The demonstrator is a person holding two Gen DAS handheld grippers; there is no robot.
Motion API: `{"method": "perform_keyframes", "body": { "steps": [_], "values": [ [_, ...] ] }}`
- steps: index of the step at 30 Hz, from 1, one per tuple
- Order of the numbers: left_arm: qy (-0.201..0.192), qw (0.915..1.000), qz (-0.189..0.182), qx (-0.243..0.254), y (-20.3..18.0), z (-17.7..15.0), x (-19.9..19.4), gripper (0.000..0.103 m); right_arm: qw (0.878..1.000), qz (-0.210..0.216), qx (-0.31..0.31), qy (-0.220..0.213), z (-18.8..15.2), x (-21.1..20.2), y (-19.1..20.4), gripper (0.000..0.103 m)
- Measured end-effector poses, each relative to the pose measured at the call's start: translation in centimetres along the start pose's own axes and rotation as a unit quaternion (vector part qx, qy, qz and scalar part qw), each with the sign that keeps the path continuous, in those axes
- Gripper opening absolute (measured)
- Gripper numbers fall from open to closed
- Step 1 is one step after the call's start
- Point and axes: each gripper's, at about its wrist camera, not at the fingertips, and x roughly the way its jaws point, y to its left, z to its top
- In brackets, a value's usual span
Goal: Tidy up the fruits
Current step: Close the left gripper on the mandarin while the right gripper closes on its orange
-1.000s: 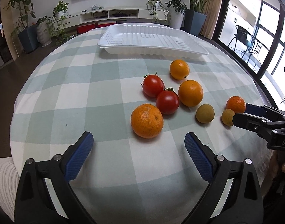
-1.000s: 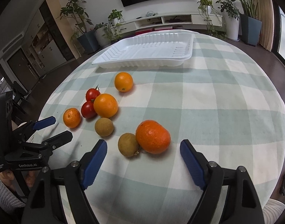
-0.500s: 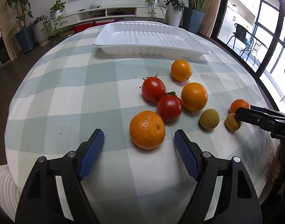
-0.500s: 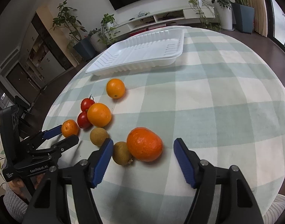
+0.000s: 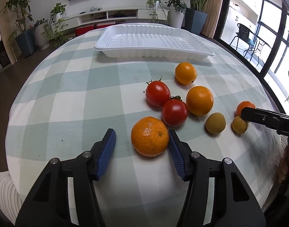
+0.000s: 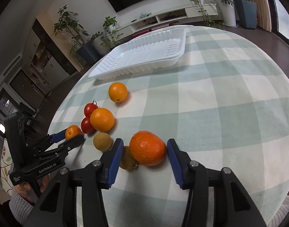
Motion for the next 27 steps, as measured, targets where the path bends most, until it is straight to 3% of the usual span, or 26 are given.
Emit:
{"method": "perform_keyframes", "body": {
  "steps": [4, 8, 27],
  "values": [
    [-0.001, 1.0, 0.004, 0.003, -0.1, 0.0, -0.1, 0.036, 1.0, 0.004, 0.006, -0.001, 0.0, 0.0, -0.2, 0.046],
    [0.001, 1.0, -0.005, -0.006, 0.2, 0.0, -0.2, 0.036, 1.0, 0.006, 0.013, -0.002, -0.1, -0.2, -0.4, 0.041],
    [-0.009, 0.9994, -0.025, -0.022, 0.6, -0.3, -2.2, 0.035, 0.996, 0.058, 0.062, -0.018, -0.4, -1.4, -1.6, 0.041]
  ]
}}
